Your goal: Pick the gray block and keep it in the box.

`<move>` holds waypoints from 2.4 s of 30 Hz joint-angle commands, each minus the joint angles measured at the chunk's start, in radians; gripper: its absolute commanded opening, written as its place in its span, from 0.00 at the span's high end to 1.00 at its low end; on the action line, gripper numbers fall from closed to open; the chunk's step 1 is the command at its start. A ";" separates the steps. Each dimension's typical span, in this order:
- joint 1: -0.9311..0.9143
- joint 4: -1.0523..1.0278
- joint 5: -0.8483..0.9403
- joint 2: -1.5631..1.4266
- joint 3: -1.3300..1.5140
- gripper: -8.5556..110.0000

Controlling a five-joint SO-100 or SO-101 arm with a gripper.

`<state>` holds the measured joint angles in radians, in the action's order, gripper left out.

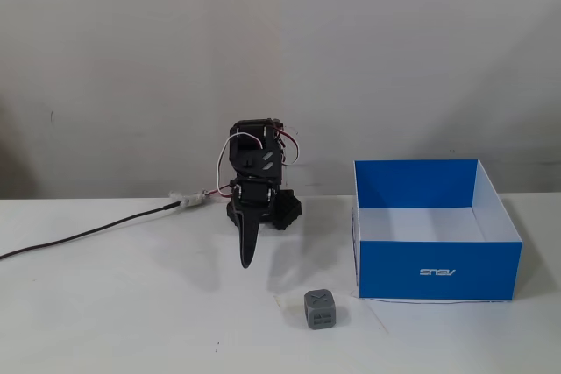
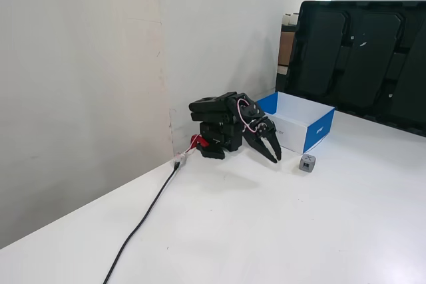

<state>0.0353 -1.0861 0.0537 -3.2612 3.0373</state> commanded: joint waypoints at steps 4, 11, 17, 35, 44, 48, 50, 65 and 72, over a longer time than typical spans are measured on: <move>0.000 0.028 -0.005 -0.166 -0.031 0.93; 0.051 0.051 0.009 0.443 -0.451 0.93; 0.135 -0.020 -0.003 0.792 -0.747 0.92; 0.367 0.026 -0.118 1.664 -1.106 0.68; 0.359 0.052 -0.120 1.861 -1.193 0.87; 0.339 0.052 -0.120 1.861 -1.204 0.93; 0.324 0.028 -0.121 1.838 -1.223 0.93; 0.693 -0.347 -0.117 0.818 -1.132 0.93; 0.908 -0.408 -0.060 0.974 -1.098 0.89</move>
<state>0.9357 -1.4834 -0.0092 -2.3363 1.9788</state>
